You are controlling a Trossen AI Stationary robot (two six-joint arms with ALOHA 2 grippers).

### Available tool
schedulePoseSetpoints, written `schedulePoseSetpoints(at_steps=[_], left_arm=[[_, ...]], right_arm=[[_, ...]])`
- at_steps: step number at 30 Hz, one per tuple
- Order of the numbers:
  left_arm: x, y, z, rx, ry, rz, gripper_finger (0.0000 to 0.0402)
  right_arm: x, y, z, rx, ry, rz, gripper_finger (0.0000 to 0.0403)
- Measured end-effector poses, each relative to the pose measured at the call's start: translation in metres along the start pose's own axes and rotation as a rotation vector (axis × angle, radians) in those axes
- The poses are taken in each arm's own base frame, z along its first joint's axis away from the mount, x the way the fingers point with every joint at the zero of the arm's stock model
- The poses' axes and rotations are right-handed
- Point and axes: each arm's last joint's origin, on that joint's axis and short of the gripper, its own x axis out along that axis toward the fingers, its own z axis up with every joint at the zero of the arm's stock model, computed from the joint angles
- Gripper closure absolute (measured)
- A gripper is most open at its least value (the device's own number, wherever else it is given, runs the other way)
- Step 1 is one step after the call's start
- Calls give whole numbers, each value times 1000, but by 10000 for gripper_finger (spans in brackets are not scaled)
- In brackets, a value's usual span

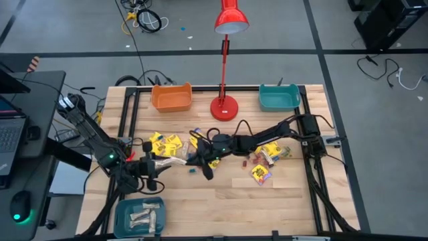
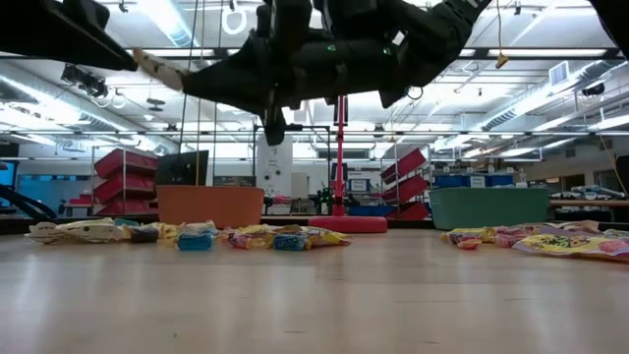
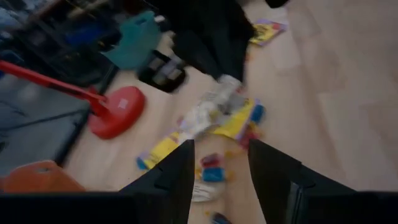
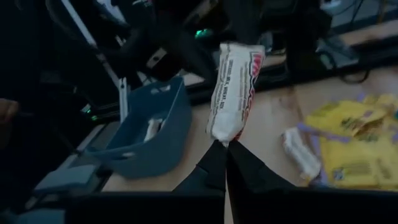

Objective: Sort candy
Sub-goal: Put the white candy into the blue bin

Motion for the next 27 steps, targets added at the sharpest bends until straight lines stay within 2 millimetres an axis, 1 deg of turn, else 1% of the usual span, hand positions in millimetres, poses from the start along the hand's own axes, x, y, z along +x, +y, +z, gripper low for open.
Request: schedulePoseSetpoints(at_steps=[4,10,19,23,27], left_arm=[[1,-1,2,30,-13,11,249],[1,-3,5,3,-30,-6,249],[1,-3,6,-12,-34,-15,251],[1,-3,6,-13,-33,-19,277],[1,-4,5,-14,-23,-57,334]], right_arm=[[0,1,0,8,6,24,403],[0,1,1,20,-1,28,403],[0,2,2,-12,-19,34,403],[0,2,2,-14,-19,33,403],[0,2,2,-19,-20,33,403]])
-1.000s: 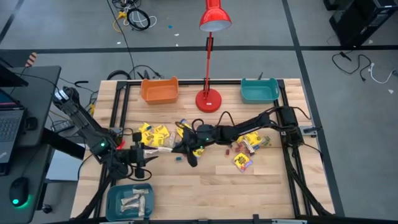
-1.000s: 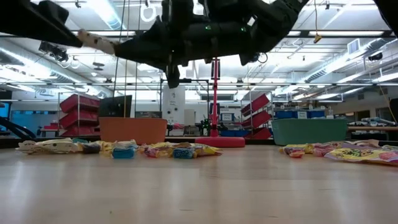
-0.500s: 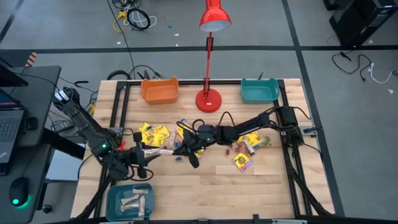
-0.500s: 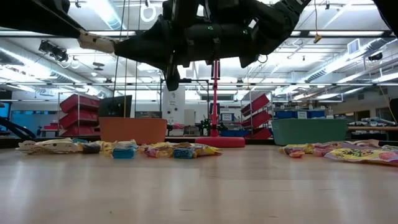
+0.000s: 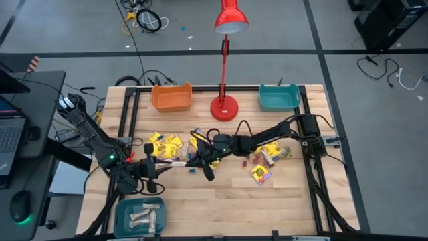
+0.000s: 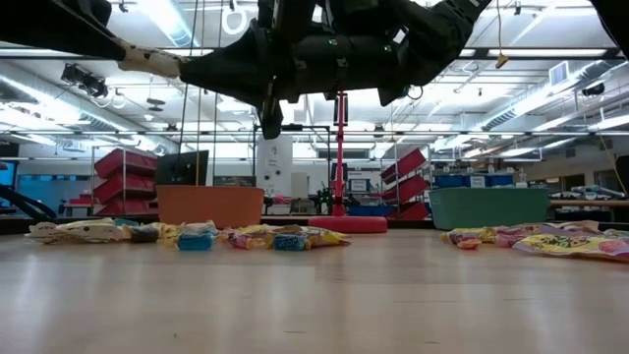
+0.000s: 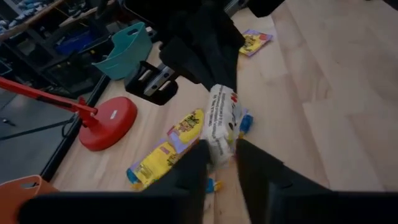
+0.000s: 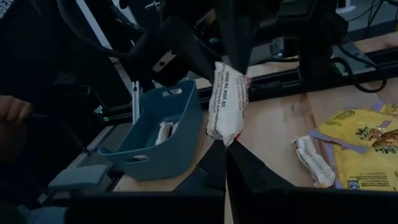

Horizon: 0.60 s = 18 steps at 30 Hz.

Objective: Sort candy
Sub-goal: Put the white candy into the blue bin

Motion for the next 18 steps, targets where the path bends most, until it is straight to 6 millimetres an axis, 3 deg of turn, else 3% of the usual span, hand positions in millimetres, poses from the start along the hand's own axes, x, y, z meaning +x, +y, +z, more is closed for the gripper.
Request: schedulePoseSetpoints(at_steps=[4,9,18], left_arm=[[0,-1,1,-10,-2,-14,392],[-4,-2,11,-40,-42,-34,399],[-30,0,51,-169,-65,-156,401]], right_arm=[[0,0,1,-24,-7,2,403],[0,-1,1,-39,-1,11,391],[-3,-9,0,61,65,106,335]])
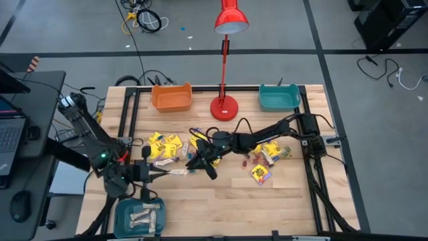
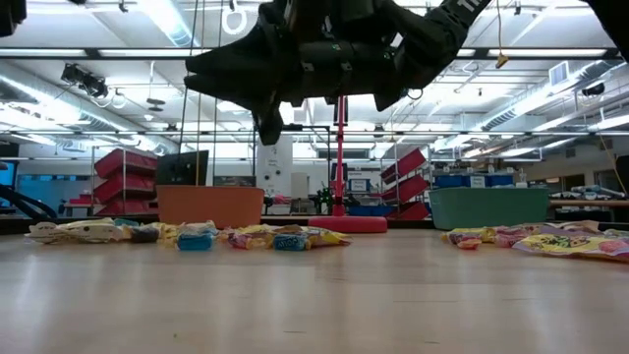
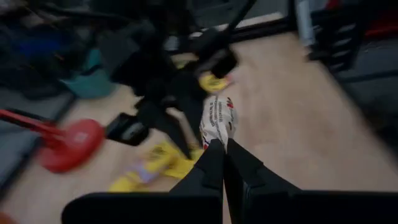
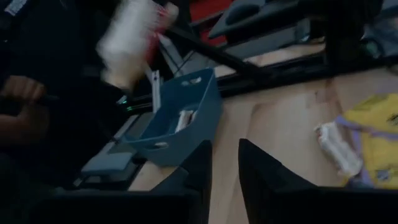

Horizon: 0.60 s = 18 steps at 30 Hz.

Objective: Sort candy
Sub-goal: Put the white candy into the blue bin

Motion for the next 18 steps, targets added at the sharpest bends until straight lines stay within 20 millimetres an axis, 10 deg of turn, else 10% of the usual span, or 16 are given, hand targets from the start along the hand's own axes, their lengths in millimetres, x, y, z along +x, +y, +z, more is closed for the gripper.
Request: schedulePoseSetpoints(at_steps=[9,18], left_arm=[[-19,-13,23,-423,277,-322,401],[-13,-36,-4,-730,906,-264,401]], right_arm=[[-3,-8,-9,30,108,-23,332],[-3,-9,-8,13,102,-23,334]])
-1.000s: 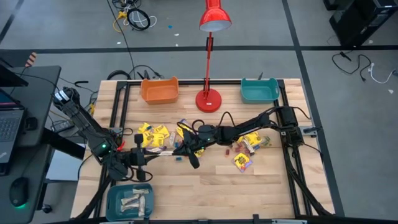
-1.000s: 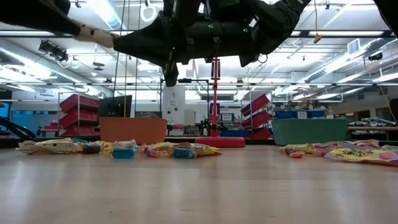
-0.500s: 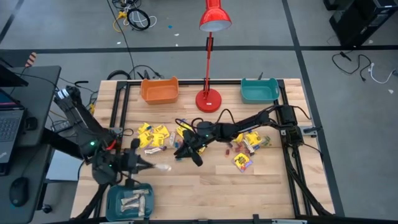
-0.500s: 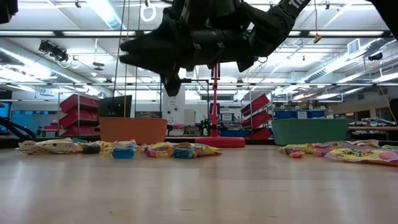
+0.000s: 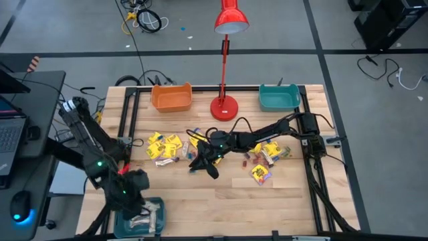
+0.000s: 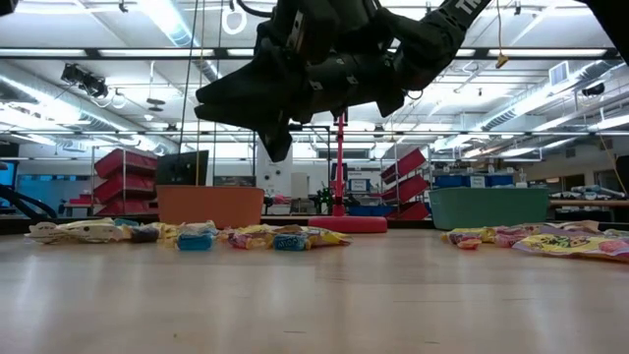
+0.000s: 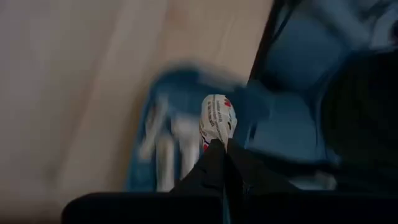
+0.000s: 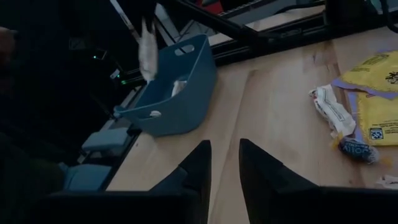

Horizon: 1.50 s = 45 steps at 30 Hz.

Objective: Sort candy
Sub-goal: Put the white candy into the blue bin

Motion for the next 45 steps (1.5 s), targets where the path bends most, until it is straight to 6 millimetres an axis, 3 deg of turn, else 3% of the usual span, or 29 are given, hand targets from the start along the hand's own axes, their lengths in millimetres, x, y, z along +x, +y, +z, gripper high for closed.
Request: schedulePoseSetpoints(at_steps=[5,11,25,37,45], left_arm=[[24,-3,-9,-87,275,65,401],[43,-5,-14,-109,415,130,401],[49,12,-16,-206,419,372,398],[49,13,-14,-216,347,387,396],[49,13,-14,-216,344,387,370]], right_arm=[[0,0,0,-1,-3,0,334],[0,0,2,-5,-17,2,336],[0,0,2,-7,-33,-28,336],[0,0,2,-9,-32,-29,339],[0,0,2,-10,-33,-29,339]])
